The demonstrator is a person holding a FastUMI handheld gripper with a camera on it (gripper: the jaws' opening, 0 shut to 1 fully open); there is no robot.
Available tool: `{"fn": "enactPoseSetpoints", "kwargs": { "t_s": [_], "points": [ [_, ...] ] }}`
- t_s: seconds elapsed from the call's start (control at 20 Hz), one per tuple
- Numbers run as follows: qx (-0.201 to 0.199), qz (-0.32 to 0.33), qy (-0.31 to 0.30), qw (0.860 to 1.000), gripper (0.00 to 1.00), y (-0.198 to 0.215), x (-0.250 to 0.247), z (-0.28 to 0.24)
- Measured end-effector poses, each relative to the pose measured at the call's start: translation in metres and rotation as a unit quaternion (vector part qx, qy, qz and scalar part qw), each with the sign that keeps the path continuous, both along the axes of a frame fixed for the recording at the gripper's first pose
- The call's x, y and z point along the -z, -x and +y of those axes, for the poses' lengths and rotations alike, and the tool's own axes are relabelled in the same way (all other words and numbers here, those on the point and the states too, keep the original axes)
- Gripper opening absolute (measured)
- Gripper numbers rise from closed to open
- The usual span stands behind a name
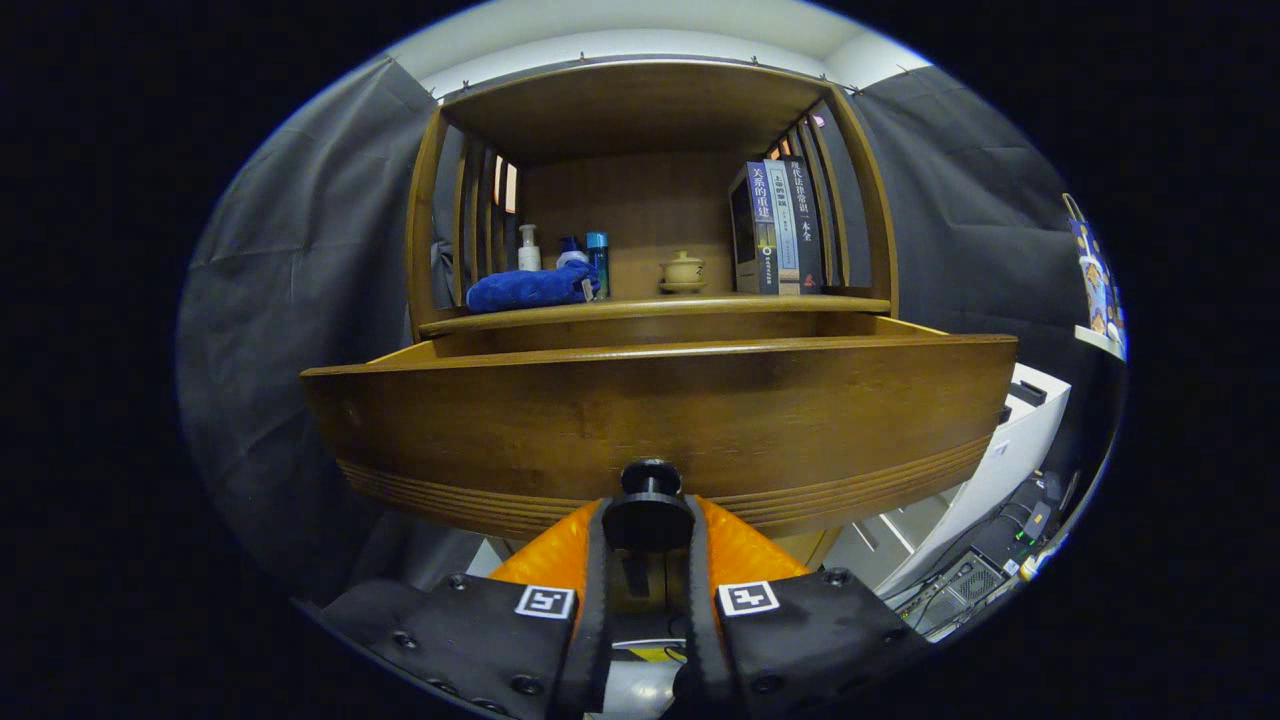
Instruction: Pull open the drawer, take out the items inside it, and place them on the countertop above the cabinet.
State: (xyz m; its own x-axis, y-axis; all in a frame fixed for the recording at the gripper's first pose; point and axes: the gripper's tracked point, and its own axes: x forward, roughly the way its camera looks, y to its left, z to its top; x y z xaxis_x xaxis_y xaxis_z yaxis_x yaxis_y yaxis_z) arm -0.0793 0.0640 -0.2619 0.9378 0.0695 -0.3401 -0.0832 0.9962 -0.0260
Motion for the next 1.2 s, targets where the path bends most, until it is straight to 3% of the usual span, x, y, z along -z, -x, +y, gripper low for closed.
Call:
{"fn": "enactPoseSetpoints", "kwargs": {
  "t_s": [0.45,0.75,0.95,1.2],
  "points": [
    [0.003,0.014,-0.006,1.000,0.39,0.024,0.005,0.001],
    [0.001,0.018,0.003,1.000,0.52,0.026,0.002,0.005],
    [-0.021,0.004,0.018,1.000,0.71,0.030,-0.017,0.016],
    [-0.016,-0.028,-0.030,0.999,0.93,0.024,-0.062,0.030]
  ]
}}
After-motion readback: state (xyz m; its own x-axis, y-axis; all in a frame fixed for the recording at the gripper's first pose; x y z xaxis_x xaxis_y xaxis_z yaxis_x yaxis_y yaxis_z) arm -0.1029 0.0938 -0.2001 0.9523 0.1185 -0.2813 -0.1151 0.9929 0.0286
